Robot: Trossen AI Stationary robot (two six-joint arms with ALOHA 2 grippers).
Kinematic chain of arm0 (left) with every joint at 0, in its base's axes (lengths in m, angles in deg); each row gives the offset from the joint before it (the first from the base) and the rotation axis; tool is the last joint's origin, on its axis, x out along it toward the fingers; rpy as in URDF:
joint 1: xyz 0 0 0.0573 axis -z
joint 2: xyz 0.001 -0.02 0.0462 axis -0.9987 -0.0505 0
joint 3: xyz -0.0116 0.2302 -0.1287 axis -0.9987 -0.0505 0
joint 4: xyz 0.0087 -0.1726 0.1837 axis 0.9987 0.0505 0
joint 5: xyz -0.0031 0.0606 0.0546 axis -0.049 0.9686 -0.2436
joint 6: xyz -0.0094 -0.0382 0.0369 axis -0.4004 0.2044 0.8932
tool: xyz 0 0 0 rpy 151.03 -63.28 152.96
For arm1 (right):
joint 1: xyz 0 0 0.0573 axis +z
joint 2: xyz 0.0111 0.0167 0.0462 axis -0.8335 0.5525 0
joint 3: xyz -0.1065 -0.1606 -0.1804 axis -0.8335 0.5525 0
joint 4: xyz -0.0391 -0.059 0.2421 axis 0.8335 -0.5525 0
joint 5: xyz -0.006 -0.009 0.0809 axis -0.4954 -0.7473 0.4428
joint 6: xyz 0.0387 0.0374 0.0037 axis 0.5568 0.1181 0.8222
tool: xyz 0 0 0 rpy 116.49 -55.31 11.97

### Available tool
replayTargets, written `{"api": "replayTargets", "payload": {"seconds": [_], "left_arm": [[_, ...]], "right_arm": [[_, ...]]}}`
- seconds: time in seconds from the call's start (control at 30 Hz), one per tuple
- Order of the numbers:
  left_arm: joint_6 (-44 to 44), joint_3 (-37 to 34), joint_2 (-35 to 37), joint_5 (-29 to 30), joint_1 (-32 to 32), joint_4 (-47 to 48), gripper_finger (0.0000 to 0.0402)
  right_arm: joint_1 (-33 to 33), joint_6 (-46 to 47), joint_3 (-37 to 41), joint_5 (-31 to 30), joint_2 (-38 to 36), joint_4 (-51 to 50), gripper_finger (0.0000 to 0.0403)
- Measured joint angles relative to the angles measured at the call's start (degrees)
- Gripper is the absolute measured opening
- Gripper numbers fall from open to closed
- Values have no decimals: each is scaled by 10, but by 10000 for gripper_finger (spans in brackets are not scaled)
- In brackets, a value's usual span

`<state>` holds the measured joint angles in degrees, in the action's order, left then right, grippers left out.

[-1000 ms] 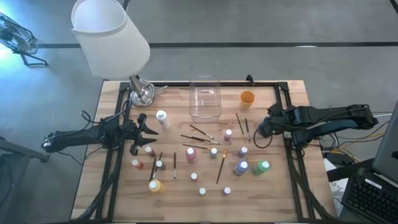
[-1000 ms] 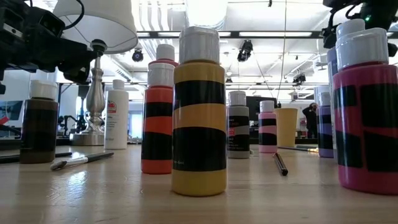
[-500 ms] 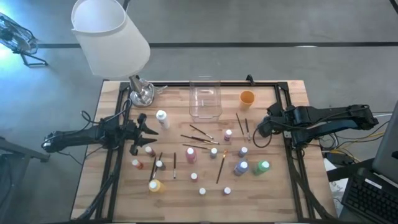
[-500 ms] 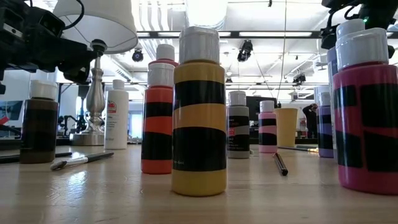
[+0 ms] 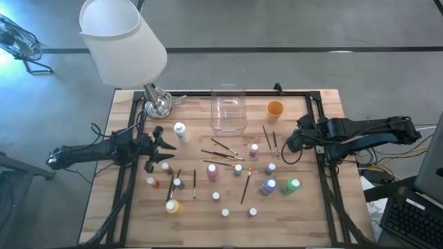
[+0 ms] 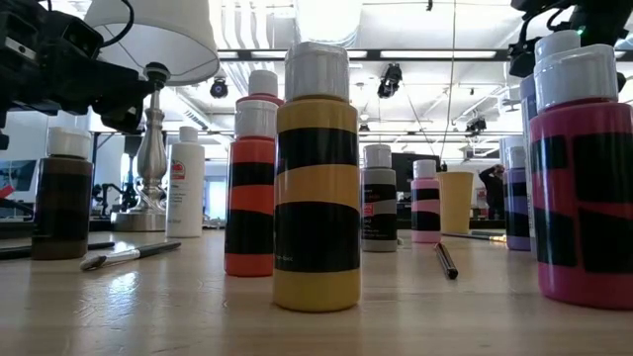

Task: Pick & Place Paint Supplies
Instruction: Put the big blue paint bottle into the bin

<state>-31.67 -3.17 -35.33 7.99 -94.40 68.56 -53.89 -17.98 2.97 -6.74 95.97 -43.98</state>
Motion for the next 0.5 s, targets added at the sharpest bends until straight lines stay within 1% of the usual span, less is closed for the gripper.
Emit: {"api": "replayTargets", "payload": {"seconds": [0.17,0.37,0.5], "left_arm": [[0,0,0,0,0,0,140],[0,0,0,0,0,0,140],[0,0,0,0,0,0,140]], "right_arm": [[0,0,0,0,0,0,134],[0,0,0,0,0,3,116],[0,-1,0,1,0,3,117]]}}
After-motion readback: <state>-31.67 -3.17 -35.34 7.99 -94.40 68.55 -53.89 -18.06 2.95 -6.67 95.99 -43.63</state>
